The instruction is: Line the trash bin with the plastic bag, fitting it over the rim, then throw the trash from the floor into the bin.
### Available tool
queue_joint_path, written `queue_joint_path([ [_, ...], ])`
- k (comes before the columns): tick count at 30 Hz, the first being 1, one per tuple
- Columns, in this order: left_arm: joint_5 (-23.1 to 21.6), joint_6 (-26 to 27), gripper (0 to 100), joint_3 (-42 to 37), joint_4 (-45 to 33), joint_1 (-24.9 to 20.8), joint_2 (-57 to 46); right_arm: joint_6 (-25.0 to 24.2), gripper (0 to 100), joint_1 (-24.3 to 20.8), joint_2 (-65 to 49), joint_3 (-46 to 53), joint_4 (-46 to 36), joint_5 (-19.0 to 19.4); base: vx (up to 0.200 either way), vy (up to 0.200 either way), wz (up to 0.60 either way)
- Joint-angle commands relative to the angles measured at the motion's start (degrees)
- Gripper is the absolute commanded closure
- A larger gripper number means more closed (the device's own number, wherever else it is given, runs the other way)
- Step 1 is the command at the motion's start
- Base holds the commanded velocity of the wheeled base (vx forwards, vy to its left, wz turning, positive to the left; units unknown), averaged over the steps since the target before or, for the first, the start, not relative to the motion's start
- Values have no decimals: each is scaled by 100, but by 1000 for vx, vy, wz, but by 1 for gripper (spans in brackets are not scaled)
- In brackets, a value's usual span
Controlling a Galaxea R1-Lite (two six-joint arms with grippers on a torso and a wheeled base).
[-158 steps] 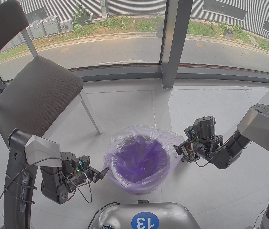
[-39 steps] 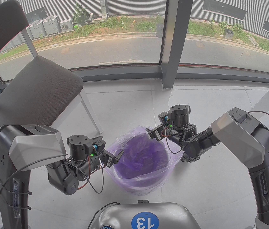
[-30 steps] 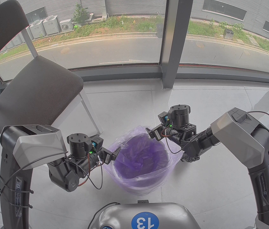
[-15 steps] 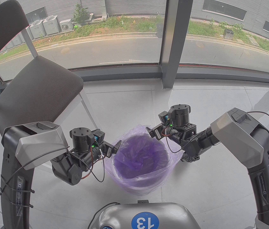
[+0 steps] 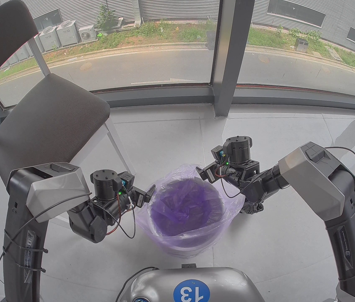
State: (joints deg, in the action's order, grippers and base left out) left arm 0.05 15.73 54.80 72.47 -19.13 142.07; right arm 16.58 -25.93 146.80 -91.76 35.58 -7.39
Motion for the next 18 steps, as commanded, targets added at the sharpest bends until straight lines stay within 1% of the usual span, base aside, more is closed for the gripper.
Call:
queue_joint_path([
  [1, 4, 1, 0, 31, 4, 23, 137, -32, 0, 44, 59, -184, -175, 0, 0, 0, 0],
  [5, -5, -8, 0, 31, 30, 23, 190, -515, 0, 35, 103, -492, -588, 9, 0, 0, 0],
  [6, -5, -8, 0, 31, 30, 23, 190, -515, 0, 35, 103, -492, -588, 9, 0, 0, 0],
  [7, 4, 1, 0, 31, 39, 32, 216, -832, 0, 35, 77, -694, -957, 18, 0, 0, 0],
  [8, -5, -8, 0, 31, 39, 41, 216, -920, 0, 44, 77, -756, -1071, 18, 0, 0, 0],
  [11, -5, -8, 0, 5, 48, 67, 225, -1447, 0, 70, 15, -1019, -1695, 167, 0, 0, 0],
  [12, -5, -8, 0, 5, 56, 67, 225, -1517, 0, 88, 7, -1055, -1783, 176, 0, 0, 0],
  [13, -5, -17, 0, -13, 65, 93, 216, -1675, 0, 123, -29, -1178, -2056, 194, 0, 0, 0],
  [16, -5, -61, 0, -30, 74, 102, 216, -1939, 0, 194, -29, -1362, -2477, 194, 0, 0, 0],
  [18, -5, -96, 0, -48, 74, 102, 225, -2203, 0, 237, 15, -1600, -2899, 194, 0, 0, 0],
])
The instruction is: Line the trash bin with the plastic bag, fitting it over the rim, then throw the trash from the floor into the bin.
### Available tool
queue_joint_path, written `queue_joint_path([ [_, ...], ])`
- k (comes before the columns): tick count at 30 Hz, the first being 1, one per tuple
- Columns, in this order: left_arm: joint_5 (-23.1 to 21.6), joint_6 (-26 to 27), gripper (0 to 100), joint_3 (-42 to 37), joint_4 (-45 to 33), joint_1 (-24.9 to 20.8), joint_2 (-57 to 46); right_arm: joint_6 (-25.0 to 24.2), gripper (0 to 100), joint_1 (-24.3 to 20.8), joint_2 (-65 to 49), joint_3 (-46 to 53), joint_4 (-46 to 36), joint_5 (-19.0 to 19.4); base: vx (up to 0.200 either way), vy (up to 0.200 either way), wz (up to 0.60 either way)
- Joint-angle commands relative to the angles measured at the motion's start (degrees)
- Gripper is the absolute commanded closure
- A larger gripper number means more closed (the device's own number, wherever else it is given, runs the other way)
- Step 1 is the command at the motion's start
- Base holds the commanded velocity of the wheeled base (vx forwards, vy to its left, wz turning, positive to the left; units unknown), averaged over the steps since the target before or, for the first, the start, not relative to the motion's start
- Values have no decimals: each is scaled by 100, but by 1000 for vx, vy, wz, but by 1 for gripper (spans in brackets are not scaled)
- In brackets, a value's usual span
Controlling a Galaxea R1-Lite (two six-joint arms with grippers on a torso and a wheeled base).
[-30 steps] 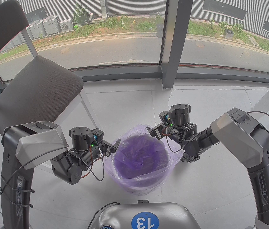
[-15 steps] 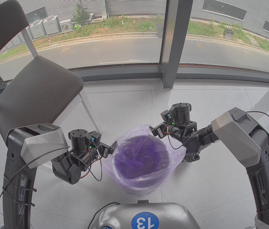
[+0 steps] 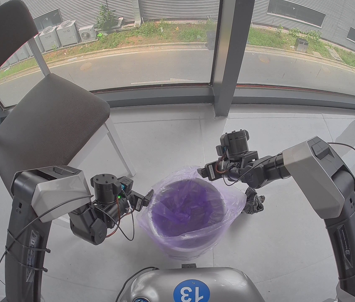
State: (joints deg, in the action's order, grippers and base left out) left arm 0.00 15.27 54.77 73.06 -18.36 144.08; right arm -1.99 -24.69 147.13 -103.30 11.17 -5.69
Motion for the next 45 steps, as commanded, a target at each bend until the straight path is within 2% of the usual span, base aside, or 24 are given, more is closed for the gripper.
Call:
queue_joint_path([
  [1, 0, -51, 0, -54, 15, 17, 24, -434, 0, 131, -9, -524, -589, 24, 0, 0, 0],
  [3, 0, -51, 0, -63, 24, 17, 24, -627, 0, 192, 0, -744, -941, 16, 0, 0, 0],
  [5, 0, -51, 0, -63, 24, 17, 24, -627, 0, 192, 0, -744, -941, 16, 0, 0, 0],
  [6, 0, -51, 0, -90, 59, 17, 41, -874, 0, 254, 158, -1129, -1477, 16, 0, 0, 0],
  [8, 0, -51, 0, -98, 51, 17, 59, -961, 0, 271, 273, -1129, -1626, 16, 0, 0, 0],
  [25, 0, -60, 0, -186, 253, 17, 32, -1049, 0, 227, 624, -1129, -1187, 165, 0, 0, 0],
  [36, -53, -209, 0, -801, 490, 113, -697, -1111, 0, -221, 545, -1129, -994, 262, 0, 0, 0],
  [41, -53, -200, 0, -1039, 745, 87, -759, -970, 0, -168, 536, -1129, -1029, 235, 0, 0, 0],
  [45, -9, -148, 0, -1443, 1009, 43, -776, -953, 0, 104, 264, -1129, -1064, 183, 0, 0, 0],
])
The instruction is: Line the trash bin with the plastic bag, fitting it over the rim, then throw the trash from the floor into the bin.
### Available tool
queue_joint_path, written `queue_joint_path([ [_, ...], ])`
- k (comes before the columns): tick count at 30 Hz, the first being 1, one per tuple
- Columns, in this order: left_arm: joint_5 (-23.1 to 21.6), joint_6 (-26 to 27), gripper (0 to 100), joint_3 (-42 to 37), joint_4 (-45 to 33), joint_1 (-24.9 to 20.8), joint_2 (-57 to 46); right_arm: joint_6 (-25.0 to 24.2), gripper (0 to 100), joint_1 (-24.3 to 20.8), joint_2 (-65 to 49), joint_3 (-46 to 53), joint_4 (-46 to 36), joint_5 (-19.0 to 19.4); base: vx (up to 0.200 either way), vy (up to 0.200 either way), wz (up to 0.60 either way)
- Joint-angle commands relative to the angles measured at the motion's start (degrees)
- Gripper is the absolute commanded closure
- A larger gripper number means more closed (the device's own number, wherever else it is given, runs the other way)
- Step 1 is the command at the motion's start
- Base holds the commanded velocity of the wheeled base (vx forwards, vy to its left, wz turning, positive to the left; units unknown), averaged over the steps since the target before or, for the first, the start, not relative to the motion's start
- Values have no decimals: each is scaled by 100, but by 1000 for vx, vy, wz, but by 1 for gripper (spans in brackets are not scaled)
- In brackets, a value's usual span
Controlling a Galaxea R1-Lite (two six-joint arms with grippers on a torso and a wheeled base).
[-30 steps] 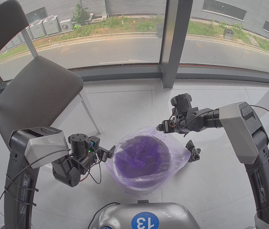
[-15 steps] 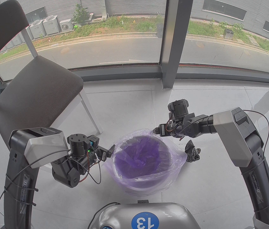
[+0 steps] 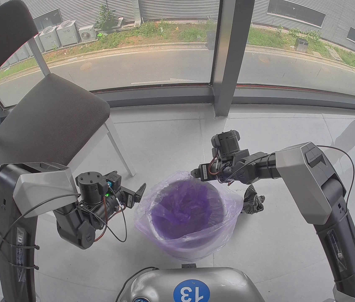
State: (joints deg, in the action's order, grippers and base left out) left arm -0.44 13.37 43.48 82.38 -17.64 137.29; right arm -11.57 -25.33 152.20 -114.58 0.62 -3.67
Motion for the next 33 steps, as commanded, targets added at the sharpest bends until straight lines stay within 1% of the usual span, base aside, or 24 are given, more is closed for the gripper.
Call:
queue_joint_path([
  [1, 35, 51, 0, -349, 67, -38, -97, 14, 0, 178, -270, -1, -18, -29, 0, 0, 0],
  [2, 53, 78, 0, -639, 23, -38, -185, 67, 0, 222, -533, 120, -71, -29, 0, 0, 0],
  [3, 53, 78, 0, -639, 23, -38, -185, 67, 0, 222, -533, 120, -71, -29, 0, 0, 0],
  [4, 53, 87, 0, -894, -29, -11, -229, 225, 0, 230, -894, 436, -106, -29, 0, 0, 0],
  [7, 61, 95, 0, -1132, -73, 76, -185, 603, 0, 213, -1395, 1157, -9, -99, 0, 0, 0],
  [9, 53, 95, 0, -1237, -73, 243, -80, 753, 0, 134, -1843, 1851, 184, -257, 0, 0, 0],
  [10, 53, 95, 0, -1237, -73, 243, -80, 753, 0, 134, -1843, 1851, 184, -257, 0, 0, 0],
  [13, 18, 122, 0, -1263, -21, 349, 263, 1016, 0, -200, -2537, 3258, 1019, -257, 0, 0, 0],
  [15, -18, 130, 0, -1255, -91, 384, 360, 1377, 0, -358, -2792, 4005, 1599, -240, 0, 0, 0],
  [17, -88, 130, 0, -1193, -100, 384, 474, 1658, 0, -455, -2942, 4541, 2100, -231, 0, 0, 0],
  [18, -88, 130, 0, -1193, -100, 384, 474, 1658, 0, -455, -2942, 4541, 2100, -231, 0, 0, 0],
  [19, -185, 122, 0, -1088, -91, 358, 623, 1834, 0, -587, -3082, 5086, 2715, -240, 0, 0, 0],
  [22, -211, 130, 0, -965, -117, 331, 711, 1860, 0, -640, -3135, 5288, 2926, -240, 0, 0, 0],
  [25, -211, 130, 0, -604, -267, 200, 1010, 1860, 0, -763, -3214, 5464, 3005, -248, 0, 0, 0],
  [29, -360, 122, 0, -288, -856, 156, 984, 1851, 0, -859, -3179, 5490, 3032, -310, 0, 0, 0],
  [33, -413, 122, 0, 152, -1242, 94, 984, 1825, 0, -930, -3170, 5517, 3032, -310, 0, 0, 0],
])
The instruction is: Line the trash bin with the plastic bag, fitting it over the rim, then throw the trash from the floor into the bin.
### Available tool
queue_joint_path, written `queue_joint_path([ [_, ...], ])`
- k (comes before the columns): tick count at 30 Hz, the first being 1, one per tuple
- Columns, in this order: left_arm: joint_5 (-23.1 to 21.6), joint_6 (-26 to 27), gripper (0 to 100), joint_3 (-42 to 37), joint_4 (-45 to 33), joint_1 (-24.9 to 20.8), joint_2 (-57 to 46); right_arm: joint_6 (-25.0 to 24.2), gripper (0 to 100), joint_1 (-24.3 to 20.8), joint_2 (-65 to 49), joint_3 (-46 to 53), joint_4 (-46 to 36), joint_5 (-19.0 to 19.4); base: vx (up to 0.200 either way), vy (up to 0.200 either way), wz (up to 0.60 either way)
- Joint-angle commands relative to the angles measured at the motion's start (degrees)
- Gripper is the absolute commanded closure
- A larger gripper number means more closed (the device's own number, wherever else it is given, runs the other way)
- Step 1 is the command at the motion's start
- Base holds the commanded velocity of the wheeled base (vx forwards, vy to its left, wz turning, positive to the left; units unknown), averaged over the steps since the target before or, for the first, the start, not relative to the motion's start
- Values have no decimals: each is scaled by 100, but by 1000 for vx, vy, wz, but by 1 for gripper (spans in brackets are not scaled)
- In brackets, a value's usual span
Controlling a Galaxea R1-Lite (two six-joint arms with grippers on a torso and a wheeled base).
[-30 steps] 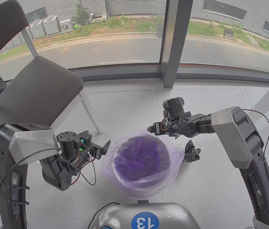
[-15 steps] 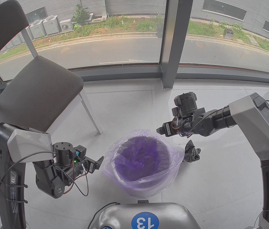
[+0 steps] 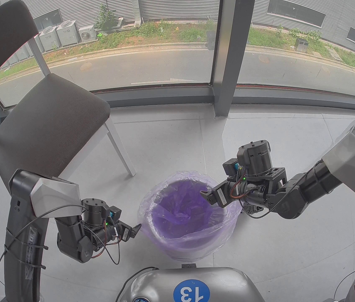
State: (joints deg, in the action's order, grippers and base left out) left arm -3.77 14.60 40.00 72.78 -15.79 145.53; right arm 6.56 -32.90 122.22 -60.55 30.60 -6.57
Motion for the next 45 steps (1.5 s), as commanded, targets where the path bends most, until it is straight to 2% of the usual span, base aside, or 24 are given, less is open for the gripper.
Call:
queue_joint_path([
  [1, -80, -1, 0, 597, -352, -118, 177, 12, 0, -190, -172, 140, 34, -20, 0, 0, 0],
  [5, -80, -1, 0, 869, -405, -135, 230, 21, 0, -225, -172, 219, 34, -20, 0, 0, 0],
  [8, -72, -1, 0, 773, -264, -82, 256, 38, 0, -278, -172, 219, 25, -20, 0, 0, 0],
  [11, -98, -28, 0, 324, 254, -3, 177, 38, 0, -296, -172, 219, -1, -20, 0, 0, 0],
  [13, -159, -10, 0, -62, 878, 67, 116, 38, 0, -304, -190, 228, -19, -20, 0, 0, 0],
  [14, -159, -10, 0, -62, 878, 67, 116, 38, 0, -304, -190, 228, -19, -20, 0, 0, 0],
  [17, -388, 69, 0, -792, 1573, 172, -130, 38, 0, -357, -208, 289, -19, -20, 0, 0, 0],
  [21, -783, 297, 0, -1064, 1678, 375, -429, 38, 0, -410, -199, 316, -1, -20, 0, 0, 0],
  [30, -1144, 245, 0, -1029, 1722, 498, -684, 38, 0, -428, -208, 307, -10, -20, 0, 0, 0],
  [45, -1074, 262, 0, -976, 1722, 533, -816, 38, 0, -603, -164, 325, -19, -20, -160, 0, 0],
])
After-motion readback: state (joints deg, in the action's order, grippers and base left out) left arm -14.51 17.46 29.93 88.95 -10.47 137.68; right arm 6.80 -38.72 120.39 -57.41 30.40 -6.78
